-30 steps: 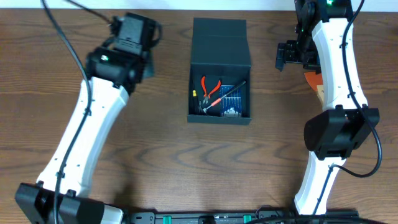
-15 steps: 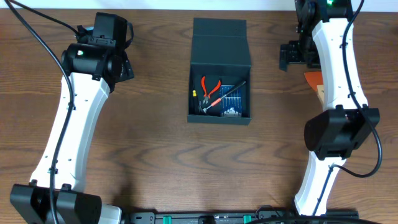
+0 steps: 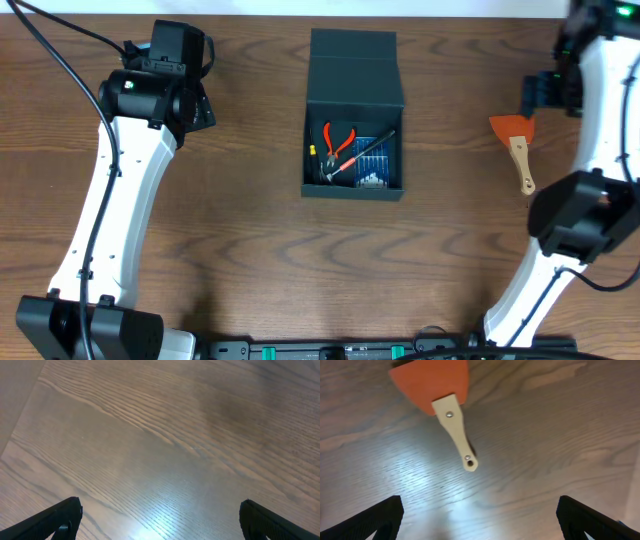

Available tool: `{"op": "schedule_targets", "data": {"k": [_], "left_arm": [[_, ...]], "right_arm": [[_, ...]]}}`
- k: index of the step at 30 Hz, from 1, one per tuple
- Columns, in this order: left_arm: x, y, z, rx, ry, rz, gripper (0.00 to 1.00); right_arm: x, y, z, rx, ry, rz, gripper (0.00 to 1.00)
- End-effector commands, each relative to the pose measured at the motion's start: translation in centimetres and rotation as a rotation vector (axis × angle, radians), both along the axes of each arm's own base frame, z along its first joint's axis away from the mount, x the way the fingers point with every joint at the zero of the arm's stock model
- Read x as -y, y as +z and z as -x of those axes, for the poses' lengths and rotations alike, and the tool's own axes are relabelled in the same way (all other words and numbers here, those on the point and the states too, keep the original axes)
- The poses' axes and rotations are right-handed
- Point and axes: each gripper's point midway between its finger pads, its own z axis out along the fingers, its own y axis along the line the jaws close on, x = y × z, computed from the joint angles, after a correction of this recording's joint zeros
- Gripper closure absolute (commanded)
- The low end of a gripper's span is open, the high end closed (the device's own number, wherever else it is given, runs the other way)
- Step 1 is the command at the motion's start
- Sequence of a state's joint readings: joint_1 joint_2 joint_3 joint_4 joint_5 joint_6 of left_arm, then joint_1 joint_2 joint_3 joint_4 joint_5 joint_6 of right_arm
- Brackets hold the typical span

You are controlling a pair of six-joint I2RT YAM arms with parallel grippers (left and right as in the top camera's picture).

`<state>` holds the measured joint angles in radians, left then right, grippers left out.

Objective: Pack container
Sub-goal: 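Lower the right gripper onto the orange scraper handle, then grasp the scraper handle with the right gripper and lift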

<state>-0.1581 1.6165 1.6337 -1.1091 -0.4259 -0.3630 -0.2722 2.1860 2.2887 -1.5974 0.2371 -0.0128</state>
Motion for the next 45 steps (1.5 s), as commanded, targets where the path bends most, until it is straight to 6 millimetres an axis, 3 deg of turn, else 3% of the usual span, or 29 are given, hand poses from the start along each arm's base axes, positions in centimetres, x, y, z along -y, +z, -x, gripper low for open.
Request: {"op": "schedule_targets", "data": {"k": [1, 7, 13, 20, 25, 30, 37, 45], "left_arm": [[-0.4, 0.0, 0.1, 0.0, 0.016, -0.012, 0.02], [-0.4, 0.0, 0.1, -0.001, 0.016, -0.012, 0.01], [-0.4, 0.0, 0.1, -0.001, 0.016, -0.012, 0.01], [-0.4, 0.0, 0.1, -0.001, 0.016, -0.012, 0.02], [-0.4, 0.0, 0.1, 0.0, 0.016, -0.012, 0.01], [-0.4, 0.0, 0.1, -0.001, 0.016, -0.012, 0.01], [-0.4, 0.0, 0.1, 0.0, 0.016, -0.012, 0.01], [-0.4, 0.0, 0.1, 0.0, 0.016, -0.012, 0.01]], "right_arm": [[0.6, -1.7, 0.3, -0.006, 0.06, -0.117, 0.01], [0.9, -6.5, 1.0, -0.03, 0.106, -0.237, 0.01], [-1.3, -12.7, 2.1, -0.107, 0.197, -0.267, 0.01], [-3.5, -17.0, 2.5, -0.14, 0.31, -0.223, 0.01], [-4.2, -18.3, 2.2, -0.145, 0.373, -0.189, 0.01], [-3.6, -18.4, 2.0, -0.149, 0.376, -0.141, 0.01], [-5.2, -18.4, 1.4, -0.13, 0.401, -0.163, 0.01], [-4.9, -18.4, 1.4, -0.106, 0.213, -0.133, 0.01]]}}
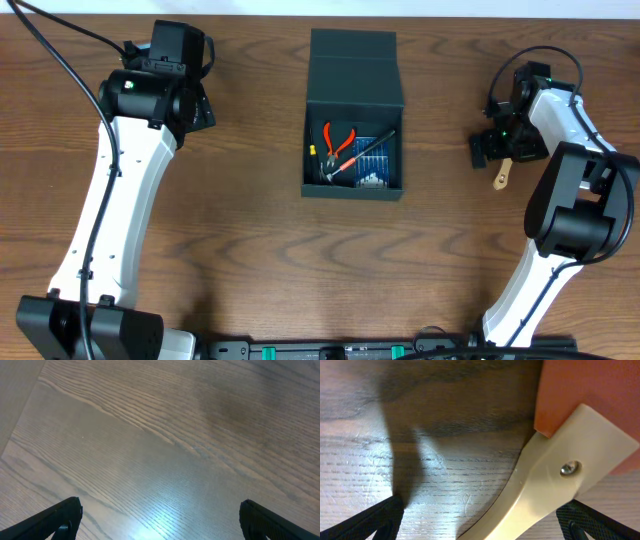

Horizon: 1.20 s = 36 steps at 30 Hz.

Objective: Pack container
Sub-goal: 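Grasp the scraper handle with the right gripper and lift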

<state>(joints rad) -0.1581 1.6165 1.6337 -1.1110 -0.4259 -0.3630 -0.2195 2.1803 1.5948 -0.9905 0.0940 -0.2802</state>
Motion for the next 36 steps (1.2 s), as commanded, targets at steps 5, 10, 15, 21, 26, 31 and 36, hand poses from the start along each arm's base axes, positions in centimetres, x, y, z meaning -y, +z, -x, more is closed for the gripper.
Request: {"op": "schedule_targets", "data": {"k": [5, 10, 15, 21, 26, 31, 36], "left_arm": [[-0.4, 0.0, 0.1, 0.001, 0.016, -0.012, 0.01], [-0.4, 0.0, 0.1, 0.001, 0.016, -0.012, 0.01], [-0.4, 0.1, 0.1, 0.002, 0.016, -0.012, 0.01], [-0.4, 0.1, 0.1, 0.002, 0.016, -0.012, 0.01], [-0.4, 0.0, 0.1, 0.001, 0.016, -0.012, 0.01], [-0.4, 0.1, 0.1, 0.002, 0.016, -0.012, 0.01], [-0.4, 0.1, 0.1, 0.002, 0.016, -0.012, 0.01]], "right_arm": [[0.1, -1.0, 0.9, -0.014, -0.247, 0.04, 0.01], [0.5, -1.0, 1.3, -0.015, -0.384, 0.045, 0.01], [1.3, -1.0, 1.6, -0.013, -0.421, 0.047, 0.04], [3.4, -1.0, 2.4, -0.019, -0.479, 0.041, 0.03], [4.4, -1.0, 2.7, -0.017, -0.507, 0.038, 0.01], [4.1, -1.0, 2.8, -0.023, -0.488, 0.017, 0.01], [3.0, -1.1, 2.2, -0.009, -0.49, -0.054, 0.03]]}}
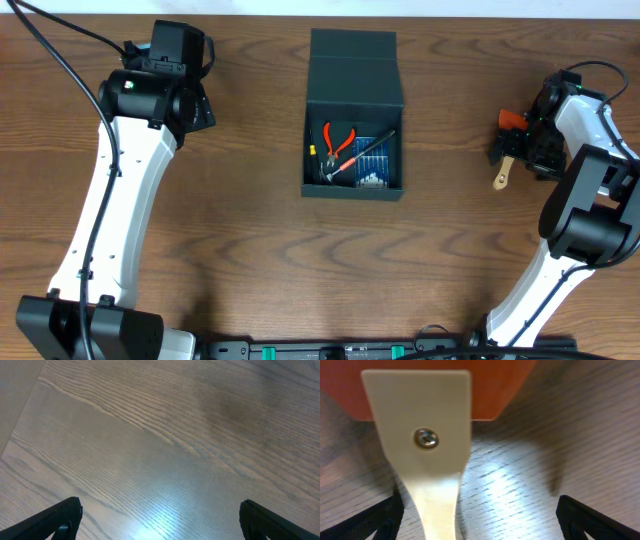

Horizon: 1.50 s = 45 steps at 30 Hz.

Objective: Pack container
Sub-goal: 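Grasp the scraper handle with the right gripper and lift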

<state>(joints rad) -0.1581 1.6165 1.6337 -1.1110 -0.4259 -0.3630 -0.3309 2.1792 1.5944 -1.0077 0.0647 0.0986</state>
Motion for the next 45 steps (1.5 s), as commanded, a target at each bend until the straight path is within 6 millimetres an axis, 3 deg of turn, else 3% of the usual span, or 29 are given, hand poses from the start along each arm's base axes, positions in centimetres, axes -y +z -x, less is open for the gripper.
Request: {"op": "schedule_targets", "data": {"k": [1, 6, 12, 16, 22, 27, 33, 37, 41, 45], "left_arm": [[-0.4, 0.0, 0.1, 0.001, 0.016, -0.012, 0.02], [-0.4, 0.1, 0.1, 0.002, 0.016, -0.012, 0.01], [-0.4, 0.1, 0.1, 0.002, 0.016, -0.012, 0.01], [-0.4, 0.1, 0.1, 0.002, 0.016, -0.012, 0.01], [-0.4, 0.1, 0.1, 0.002, 0.016, -0.012, 0.02], [-0.4, 0.1, 0.1, 0.002, 0.016, -0.012, 0.01], [-0.4, 0.0, 0.1, 0.001, 0.016, -0.012, 0.01], [-0.4, 0.1, 0.1, 0.002, 0.016, -0.012, 0.01], [-0.4, 0.0, 0.1, 0.001, 0.016, -0.012, 0.01], [-0.4, 0.1, 0.1, 0.002, 0.016, -0.012, 0.01]], "right_arm": [[-0.8, -1.1, 0.5, -0.014, 0.0, -0.048, 0.1], [-0.9, -1.1, 0.3, -0.005, -0.001, -0.052, 0.44], [-0.8, -1.1, 0.1, 0.002, -0.001, -0.049, 0.46], [-0.7, -1.1, -0.1, 0.011, -0.001, -0.046, 0.63], [-0.6, -1.1, -0.4, 0.023, 0.0, -0.042, 0.64], [-0.7, -1.1, -0.5, 0.024, 0.0, -0.046, 0.84], [-1.2, -1.1, -0.7, 0.038, 0.007, -0.077, 0.85], [-1.5, -0.9, -0.9, 0.049, 0.007, -0.091, 0.93], [-2.0, 0.0, -2.0, 0.091, 0.012, -0.125, 0.96], [-2.3, 2.3, -3.8, 0.157, 0.064, -0.122, 0.96]]}}
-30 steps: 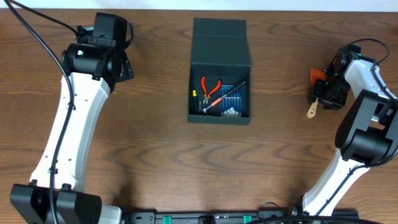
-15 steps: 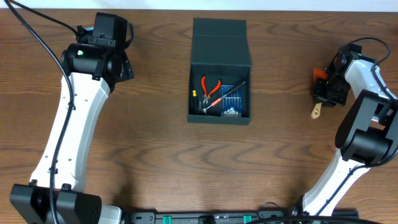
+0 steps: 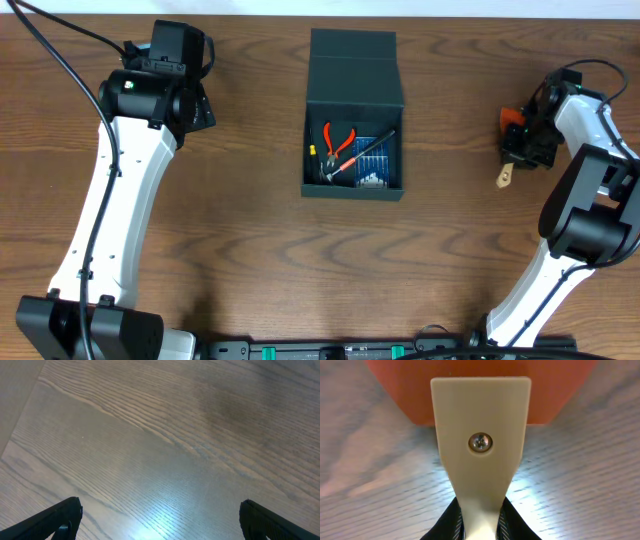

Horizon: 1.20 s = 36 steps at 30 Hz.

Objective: Pack container
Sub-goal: 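Grasp the scraper handle with the right gripper and lift, then carry the scraper left over the black box with the right gripper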

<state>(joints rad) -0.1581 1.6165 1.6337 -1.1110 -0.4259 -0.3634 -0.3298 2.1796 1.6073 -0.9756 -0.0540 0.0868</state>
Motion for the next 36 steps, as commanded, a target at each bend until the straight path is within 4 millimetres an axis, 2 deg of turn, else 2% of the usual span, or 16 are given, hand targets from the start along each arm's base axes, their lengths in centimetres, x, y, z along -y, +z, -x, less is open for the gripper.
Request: {"op": "schedule_targets", "data": {"k": [1, 6, 10, 15, 19, 23, 29, 36], "left_arm": [[-0.4, 0.1, 0.1, 0.001, 0.016, -0.012, 0.01], [-0.4, 0.0, 0.1, 0.001, 0.016, -0.012, 0.01], [-0.4, 0.0, 0.1, 0.001, 0.016, -0.012, 0.01], [-0.4, 0.0, 0.1, 0.001, 0.016, -0.012, 0.01], [-0.4, 0.1, 0.1, 0.001, 0.016, -0.012, 0.01], [-0.4, 0.0, 0.1, 0.001, 0.016, -0.012, 0.01], [-0.4, 0.1, 0.1, 0.001, 0.016, -0.012, 0.02], [-0.4, 0.1, 0.1, 0.001, 0.016, -0.012, 0.01]], "right_arm": [[-0.8, 3.0, -2.6, 0.102, 0.058, -0.015, 0.96], [-2.2, 7.6, -5.3, 0.191, 0.128, 0.01, 0.96], [-4.6, 11.5, -6.8, 0.25, 0.213, 0.021, 0.95], [-9.4, 16.5, -7.9, 0.328, 0.396, 0.019, 0.95], [-14.2, 19.2, -7.5, 0.359, 0.565, -0.005, 0.95], [-19.2, 20.4, -6.4, 0.356, 0.706, -0.019, 0.97], [-25.8, 20.3, -3.4, 0.301, 0.906, -0.05, 0.97], [-31.2, 20.0, -0.3, 0.26, 1.068, -0.073, 0.99]]}}
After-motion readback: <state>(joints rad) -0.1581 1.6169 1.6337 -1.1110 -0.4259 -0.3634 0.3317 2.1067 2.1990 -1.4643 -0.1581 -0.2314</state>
